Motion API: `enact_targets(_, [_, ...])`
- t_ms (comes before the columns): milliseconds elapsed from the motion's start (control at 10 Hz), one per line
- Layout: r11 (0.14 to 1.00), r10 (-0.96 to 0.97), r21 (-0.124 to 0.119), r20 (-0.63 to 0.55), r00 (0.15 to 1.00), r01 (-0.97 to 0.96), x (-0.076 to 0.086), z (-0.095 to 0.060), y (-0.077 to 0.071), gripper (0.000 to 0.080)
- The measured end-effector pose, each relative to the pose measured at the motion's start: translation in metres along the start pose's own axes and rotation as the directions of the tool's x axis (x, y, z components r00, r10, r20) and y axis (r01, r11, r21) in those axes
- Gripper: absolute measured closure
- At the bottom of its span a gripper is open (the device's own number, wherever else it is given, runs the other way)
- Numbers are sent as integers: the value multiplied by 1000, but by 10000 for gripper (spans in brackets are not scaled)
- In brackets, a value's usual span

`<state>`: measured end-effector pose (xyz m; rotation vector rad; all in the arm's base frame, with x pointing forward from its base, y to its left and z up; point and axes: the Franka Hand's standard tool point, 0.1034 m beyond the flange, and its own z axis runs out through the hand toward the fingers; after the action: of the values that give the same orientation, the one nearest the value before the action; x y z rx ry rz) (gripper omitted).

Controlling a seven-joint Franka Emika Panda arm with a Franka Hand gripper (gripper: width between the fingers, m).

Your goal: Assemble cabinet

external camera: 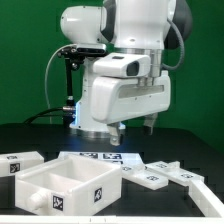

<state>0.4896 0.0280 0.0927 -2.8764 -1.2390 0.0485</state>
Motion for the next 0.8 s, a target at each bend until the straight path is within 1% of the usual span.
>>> enact_targets(100, [1000,-20,13,-9,1000,20,-10,4,10,2])
enact_targets(400, [1000,-11,15,-6,1000,12,-13,6,12,2])
enact_targets(500, [998,-55,26,-6,998,55,-22,13,24,2])
enact_targets(600, [999,-42,27,-4,999,42,-29,19,43,2])
enact_targets(700, [999,-32,33,-1,999,32,-29,29,47,2])
enact_targets(800, [999,-33,42,4,999,33,-31,40,45,2])
